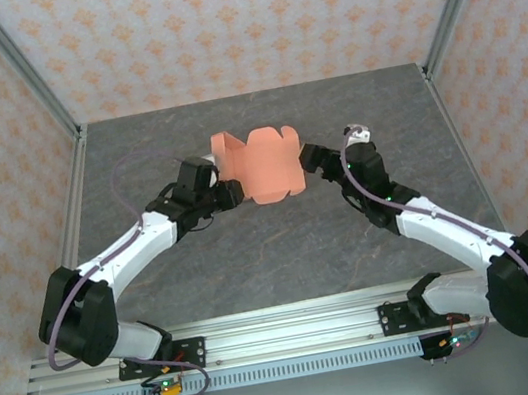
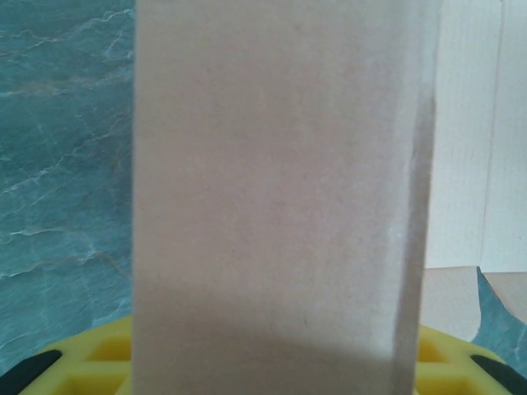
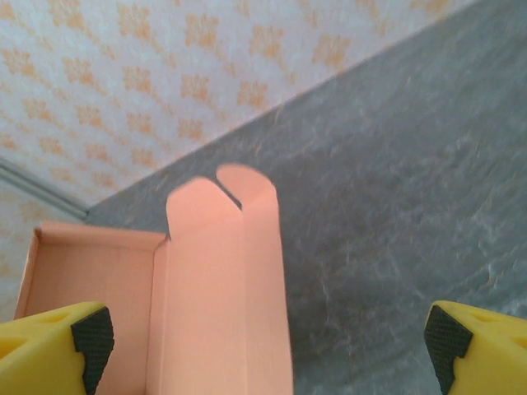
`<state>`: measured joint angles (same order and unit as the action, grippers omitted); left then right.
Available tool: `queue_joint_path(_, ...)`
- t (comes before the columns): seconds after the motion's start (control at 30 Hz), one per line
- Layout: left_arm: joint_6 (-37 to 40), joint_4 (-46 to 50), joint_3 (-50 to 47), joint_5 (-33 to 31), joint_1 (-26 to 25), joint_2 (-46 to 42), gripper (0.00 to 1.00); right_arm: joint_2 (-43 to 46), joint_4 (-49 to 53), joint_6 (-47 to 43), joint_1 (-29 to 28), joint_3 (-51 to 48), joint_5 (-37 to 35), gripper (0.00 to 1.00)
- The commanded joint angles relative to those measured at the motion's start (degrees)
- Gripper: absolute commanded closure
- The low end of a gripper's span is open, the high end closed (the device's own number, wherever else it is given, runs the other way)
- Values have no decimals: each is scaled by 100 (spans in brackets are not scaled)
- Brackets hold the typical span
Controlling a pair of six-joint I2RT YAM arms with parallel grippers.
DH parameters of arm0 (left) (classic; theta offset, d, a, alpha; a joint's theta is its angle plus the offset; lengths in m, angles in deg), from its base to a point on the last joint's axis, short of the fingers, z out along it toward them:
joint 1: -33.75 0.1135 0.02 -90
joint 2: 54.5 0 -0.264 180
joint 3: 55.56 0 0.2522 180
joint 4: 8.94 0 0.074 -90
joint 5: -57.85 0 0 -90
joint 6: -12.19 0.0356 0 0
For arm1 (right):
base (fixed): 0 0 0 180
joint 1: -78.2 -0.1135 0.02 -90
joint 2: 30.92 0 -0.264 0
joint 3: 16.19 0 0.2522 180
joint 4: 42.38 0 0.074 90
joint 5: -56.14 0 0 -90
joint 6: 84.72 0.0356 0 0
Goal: Fold the paper box
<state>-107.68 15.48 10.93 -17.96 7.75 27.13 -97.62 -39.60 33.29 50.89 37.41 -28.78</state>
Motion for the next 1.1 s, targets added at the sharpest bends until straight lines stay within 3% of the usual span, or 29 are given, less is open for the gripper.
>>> queue_joint_path(0.0, -473, -1217, -353, 22, 111, -159, 68, -244, 179, 413, 360, -9, 2038, 1)
queue_joint_path(0.1, -1239, -1644, -385, 140, 186, 18, 68, -342, 20, 902, 335, 125, 2737, 2)
queue_joint_path(0.27, -2885, -2651, -562, 190, 181, 348, 67, -226, -403, 2250, -69, -230, 2096, 5)
queue_joint_path(0.37, -3113, -2994, -635, 34, 89, 372, 69, -297, -563, 2632, -208, -263, 1674, 5)
queue_joint_path(0.5, -3425, -3104, -660, 71, 30, 322, 69, -694, -1141, 2603, -243, -132, 1758, 7)
queue_joint_path(0.6, -4059, -3412, -834, 87, -42, 277, 68, -1017, -1797, 2438, -368, -99, 1794, 14)
queue_joint_path(0.7, -4544, -3809, -966, 38, -151, 266, 67, -1444, -2282, 3131, -499, 29, 1743, 18)
queue_joint_path(0.8, -4824, -4006, -1007, -160, -279, 223, 66, -1484, -2946, 4372, -857, -88, 1013, 19)
queue_joint_path(0.87, -5049, -4176, -1001, -224, -343, 238, 66, -1299, -3145, 4590, -1083, -182, 276, 16)
queue_joint_path(1.07, -6226, -4558, -933, -270, -445, 354, 65, -1350, -3613, 5544, -1154, -292, -535, 16)
